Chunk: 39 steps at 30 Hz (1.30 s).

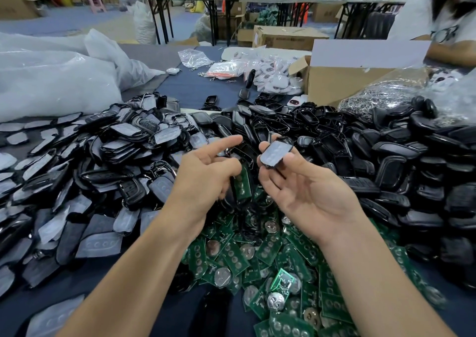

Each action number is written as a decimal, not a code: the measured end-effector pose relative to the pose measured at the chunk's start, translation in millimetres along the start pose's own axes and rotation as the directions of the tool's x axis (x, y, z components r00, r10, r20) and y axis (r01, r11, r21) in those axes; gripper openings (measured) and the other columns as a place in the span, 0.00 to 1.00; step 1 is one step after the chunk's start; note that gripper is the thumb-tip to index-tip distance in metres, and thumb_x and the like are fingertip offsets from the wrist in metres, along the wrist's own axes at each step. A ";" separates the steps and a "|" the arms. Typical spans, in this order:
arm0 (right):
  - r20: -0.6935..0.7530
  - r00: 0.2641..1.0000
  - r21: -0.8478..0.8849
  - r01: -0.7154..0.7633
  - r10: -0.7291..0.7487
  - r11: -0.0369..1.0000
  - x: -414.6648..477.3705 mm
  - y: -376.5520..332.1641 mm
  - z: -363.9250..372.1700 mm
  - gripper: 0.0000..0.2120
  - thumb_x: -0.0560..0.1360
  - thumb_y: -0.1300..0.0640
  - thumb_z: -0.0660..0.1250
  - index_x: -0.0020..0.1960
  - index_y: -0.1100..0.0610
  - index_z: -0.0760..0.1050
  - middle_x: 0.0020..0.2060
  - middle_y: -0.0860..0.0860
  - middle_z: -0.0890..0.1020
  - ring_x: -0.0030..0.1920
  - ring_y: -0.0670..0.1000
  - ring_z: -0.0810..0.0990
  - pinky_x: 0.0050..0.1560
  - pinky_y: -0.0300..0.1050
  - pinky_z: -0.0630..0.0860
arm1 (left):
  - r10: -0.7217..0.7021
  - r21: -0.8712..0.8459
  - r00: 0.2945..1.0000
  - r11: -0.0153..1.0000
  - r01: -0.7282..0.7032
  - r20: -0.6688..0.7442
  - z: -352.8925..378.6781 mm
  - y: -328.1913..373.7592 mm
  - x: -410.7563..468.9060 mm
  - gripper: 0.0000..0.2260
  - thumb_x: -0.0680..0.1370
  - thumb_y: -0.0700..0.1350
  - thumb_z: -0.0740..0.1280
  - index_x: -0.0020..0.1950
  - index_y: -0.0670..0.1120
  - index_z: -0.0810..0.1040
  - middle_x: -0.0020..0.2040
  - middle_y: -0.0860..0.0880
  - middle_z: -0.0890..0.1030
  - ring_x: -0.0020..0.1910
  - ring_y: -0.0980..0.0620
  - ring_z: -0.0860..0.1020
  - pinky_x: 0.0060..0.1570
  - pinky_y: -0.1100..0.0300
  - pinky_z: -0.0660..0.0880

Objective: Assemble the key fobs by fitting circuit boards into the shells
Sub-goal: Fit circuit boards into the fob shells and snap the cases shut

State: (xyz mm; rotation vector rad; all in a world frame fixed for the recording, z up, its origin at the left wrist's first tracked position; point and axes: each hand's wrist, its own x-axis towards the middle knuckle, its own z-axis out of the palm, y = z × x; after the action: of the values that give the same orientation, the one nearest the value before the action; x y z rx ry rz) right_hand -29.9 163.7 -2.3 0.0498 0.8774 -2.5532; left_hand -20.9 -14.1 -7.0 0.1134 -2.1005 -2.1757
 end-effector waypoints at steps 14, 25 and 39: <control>-0.140 0.966 -0.467 0.127 -0.215 0.875 5.4 15.5 1.2 0.14 0.67 0.61 0.77 0.52 0.53 0.83 0.49 0.55 0.88 0.47 0.52 0.87 0.52 0.49 0.82 | 0.176 0.109 0.983 0.977 -0.181 0.056 0.6 -0.6 -3.5 0.16 0.72 0.35 0.70 0.49 0.53 0.90 0.29 0.52 0.82 0.23 0.59 0.71 0.27 0.68 0.67; -0.073 0.848 -0.784 0.276 -0.524 0.556 4.9 19.6 5.1 0.09 0.73 0.62 0.78 0.42 0.47 0.88 0.39 0.52 0.88 0.40 0.49 0.83 0.48 0.46 0.81 | -0.013 0.027 0.996 1.000 0.011 0.088 -3.9 -3.2 1.9 0.11 0.68 0.41 0.71 0.45 0.51 0.90 0.24 0.53 0.72 0.23 0.56 0.63 0.24 0.67 0.64; 0.172 0.751 -0.933 0.331 -0.637 0.139 1.3 24.2 4.4 0.16 0.74 0.57 0.75 0.59 0.42 0.84 0.47 0.35 0.87 0.51 0.39 0.85 0.54 0.34 0.80 | -0.121 -0.018 0.993 0.992 0.121 -0.004 -2.4 -8.5 8.0 0.11 0.65 0.43 0.74 0.45 0.44 0.89 0.25 0.50 0.65 0.24 0.53 0.60 0.23 0.65 0.61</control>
State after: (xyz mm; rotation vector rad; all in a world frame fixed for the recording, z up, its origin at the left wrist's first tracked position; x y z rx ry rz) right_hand -20.6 143.6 -13.0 -0.3208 2.8144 -2.0290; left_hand -28.7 -17.3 -15.4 0.2510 -2.1241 -2.2574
